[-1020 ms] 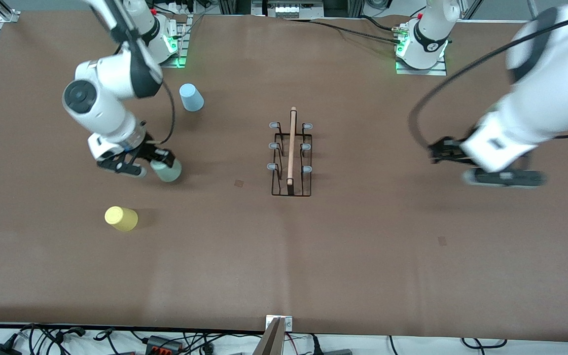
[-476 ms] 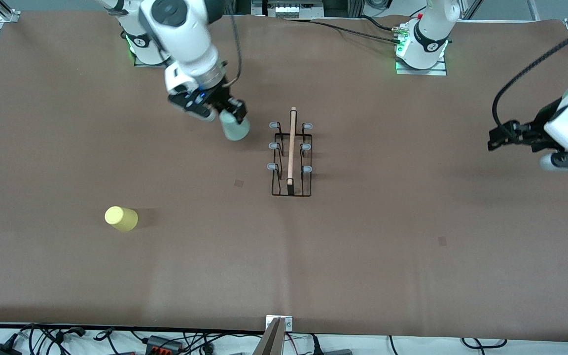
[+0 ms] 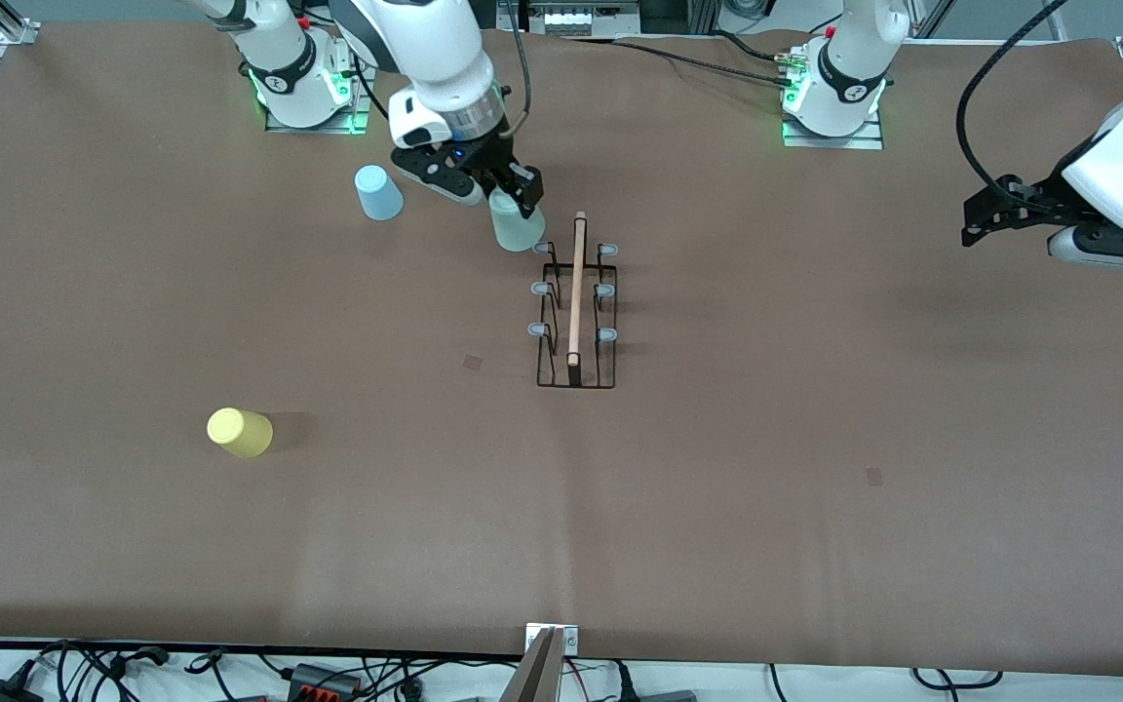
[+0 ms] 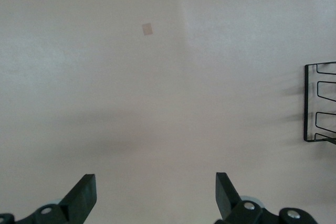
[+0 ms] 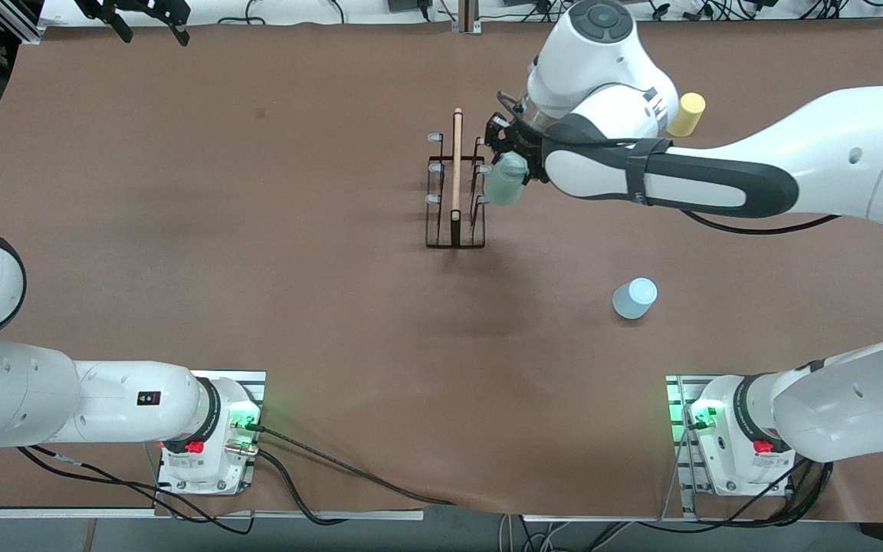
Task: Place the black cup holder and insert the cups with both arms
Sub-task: 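Place the teal cup onto a rack peg with the right gripper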
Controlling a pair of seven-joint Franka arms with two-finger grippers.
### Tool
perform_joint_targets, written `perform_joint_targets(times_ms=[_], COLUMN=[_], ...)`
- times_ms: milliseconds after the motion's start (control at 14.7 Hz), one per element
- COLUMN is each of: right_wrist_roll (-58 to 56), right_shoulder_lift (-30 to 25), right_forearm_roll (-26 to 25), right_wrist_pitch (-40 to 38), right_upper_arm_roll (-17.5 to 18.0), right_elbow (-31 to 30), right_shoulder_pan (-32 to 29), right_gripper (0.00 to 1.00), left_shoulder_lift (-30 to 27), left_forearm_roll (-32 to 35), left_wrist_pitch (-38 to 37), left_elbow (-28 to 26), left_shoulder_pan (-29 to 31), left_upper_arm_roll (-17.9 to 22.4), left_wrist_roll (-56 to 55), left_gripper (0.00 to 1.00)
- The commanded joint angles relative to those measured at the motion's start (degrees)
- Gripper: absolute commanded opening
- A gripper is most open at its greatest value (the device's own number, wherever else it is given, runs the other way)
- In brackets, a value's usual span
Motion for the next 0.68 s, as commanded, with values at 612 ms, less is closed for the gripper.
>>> perform_joint_targets(times_ms=[612], right_wrist_roll=[2.2], right_shoulder_lift=[9.2], right_forearm_roll=[-4.3], right_wrist_pitch=[7.4], right_upper_arm_roll=[0.2], right_elbow=[2.1], right_shoulder_pan=[1.5], right_gripper=[0.38], left_shoulder_lift=[0.2], left_forearm_roll=[-1.3], left_wrist_pitch=[0.7], left_elbow=[0.4], left_shoulder_pan=[-0.5], left_upper_arm_roll=[1.2], left_wrist_roll=[2.2], left_gripper=[1.00])
